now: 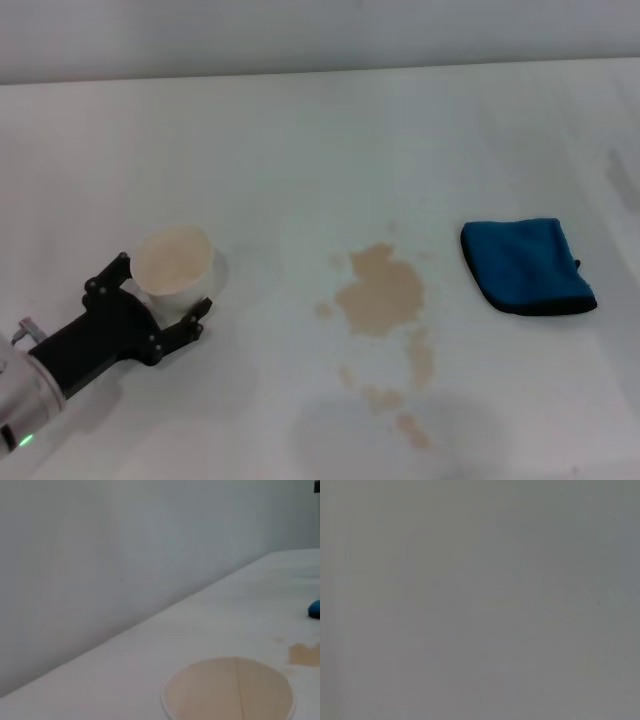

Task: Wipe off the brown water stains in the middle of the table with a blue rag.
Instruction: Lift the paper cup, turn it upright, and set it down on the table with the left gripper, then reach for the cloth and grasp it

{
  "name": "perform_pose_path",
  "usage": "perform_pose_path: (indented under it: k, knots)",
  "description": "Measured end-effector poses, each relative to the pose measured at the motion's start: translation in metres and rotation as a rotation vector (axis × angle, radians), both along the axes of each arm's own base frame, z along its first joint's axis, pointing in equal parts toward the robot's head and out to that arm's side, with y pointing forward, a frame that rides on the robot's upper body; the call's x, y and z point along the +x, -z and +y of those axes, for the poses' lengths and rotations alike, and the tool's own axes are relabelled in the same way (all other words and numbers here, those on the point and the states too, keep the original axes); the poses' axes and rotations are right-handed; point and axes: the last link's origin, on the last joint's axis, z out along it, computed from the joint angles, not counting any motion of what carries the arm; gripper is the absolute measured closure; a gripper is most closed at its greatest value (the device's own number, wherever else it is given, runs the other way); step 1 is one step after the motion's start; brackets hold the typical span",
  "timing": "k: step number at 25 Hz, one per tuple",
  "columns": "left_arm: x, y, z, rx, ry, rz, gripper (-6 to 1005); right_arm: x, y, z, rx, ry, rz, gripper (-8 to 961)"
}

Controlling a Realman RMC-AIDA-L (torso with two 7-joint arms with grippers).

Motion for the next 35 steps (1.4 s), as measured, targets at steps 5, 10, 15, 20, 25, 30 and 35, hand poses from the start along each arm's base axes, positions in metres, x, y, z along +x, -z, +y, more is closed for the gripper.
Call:
perform_pose_path:
  k: [5, 10, 15, 20, 25, 30, 35]
  knots:
    - [-0.005, -0.005, -0.007, 0.033, -0.019, -0.029, 119, 0.001, -0.001, 0.000, 0.000, 0.003, -0.002, 83]
    - [-0.010, -0.010, -0.016, 0.060, -0.047, -0.062, 119, 0.002, -0.001, -0.001, -0.001, 0.008, -0.004, 83]
    - [-0.014, -0.012, -0.026, 0.074, -0.065, -0.094, 120, 0.003, -0.003, 0.000, 0.002, 0.011, -0.011, 83]
    - [-0.014, -0.013, -0.033, 0.079, -0.067, -0.126, 120, 0.005, -0.004, 0.000, 0.012, 0.028, -0.006, 83]
    - [-0.014, -0.015, -0.045, 0.091, -0.075, -0.194, 120, 0.007, -0.006, -0.001, 0.021, 0.036, -0.004, 83]
    - [-0.024, -0.024, -0.059, 0.146, -0.144, -0.260, 120, 0.009, -0.009, -0.003, 0.040, 0.049, 0.004, 82]
    - [-0.038, -0.036, -0.073, 0.228, -0.220, -0.294, 119, 0.009, -0.010, -0.005, 0.048, 0.042, 0.016, 82]
